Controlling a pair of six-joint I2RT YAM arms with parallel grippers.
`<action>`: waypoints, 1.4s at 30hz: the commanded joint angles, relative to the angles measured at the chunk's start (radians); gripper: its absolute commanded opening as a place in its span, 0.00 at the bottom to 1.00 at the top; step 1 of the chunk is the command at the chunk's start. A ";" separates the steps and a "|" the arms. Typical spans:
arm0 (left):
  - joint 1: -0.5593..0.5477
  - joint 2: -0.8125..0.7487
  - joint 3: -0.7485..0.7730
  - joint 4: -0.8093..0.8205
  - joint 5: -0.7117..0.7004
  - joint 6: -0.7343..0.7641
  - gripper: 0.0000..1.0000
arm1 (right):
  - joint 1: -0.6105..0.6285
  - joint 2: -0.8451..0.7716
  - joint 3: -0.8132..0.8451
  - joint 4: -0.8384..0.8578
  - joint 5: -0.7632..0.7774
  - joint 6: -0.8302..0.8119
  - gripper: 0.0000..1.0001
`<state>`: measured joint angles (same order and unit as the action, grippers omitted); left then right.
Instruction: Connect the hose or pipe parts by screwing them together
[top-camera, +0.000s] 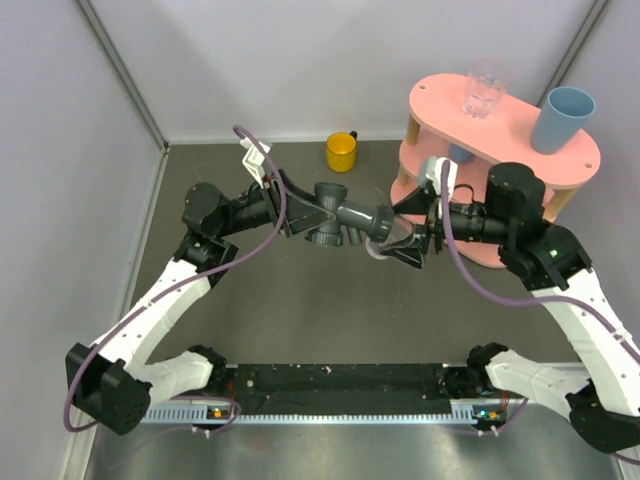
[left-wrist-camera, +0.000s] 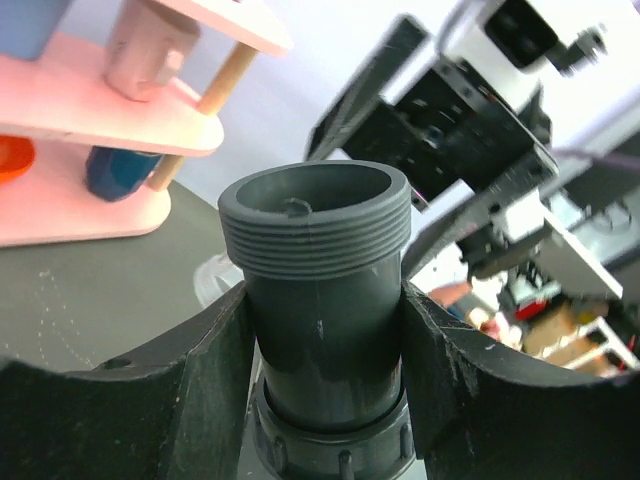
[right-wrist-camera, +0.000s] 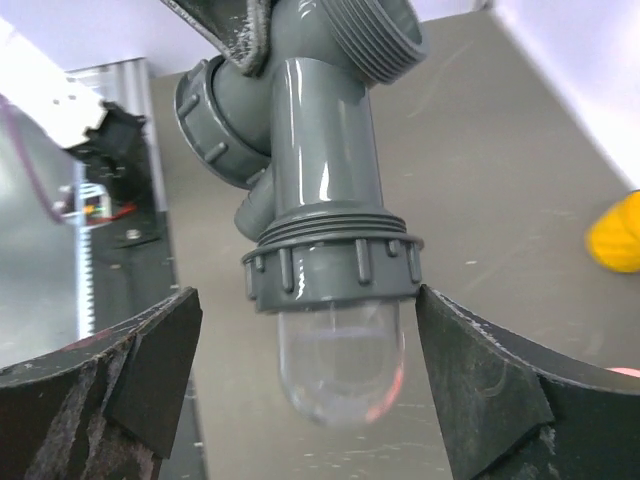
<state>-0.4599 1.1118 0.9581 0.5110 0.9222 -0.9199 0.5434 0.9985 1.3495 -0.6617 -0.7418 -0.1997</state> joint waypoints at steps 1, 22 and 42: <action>0.010 -0.084 0.041 -0.117 -0.247 -0.166 0.00 | 0.010 -0.069 0.010 0.076 0.154 -0.157 0.89; 0.009 -0.132 0.123 -0.422 -0.491 -0.453 0.00 | 0.521 -0.032 -0.084 0.293 0.877 -0.547 0.96; 0.009 -0.124 0.078 -0.180 -0.366 -0.505 0.00 | 0.440 0.034 -0.037 0.344 0.718 -0.400 0.19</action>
<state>-0.4461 1.0039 1.0336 0.0574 0.4591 -1.4521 1.0435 1.0405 1.2510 -0.3294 0.1593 -0.7712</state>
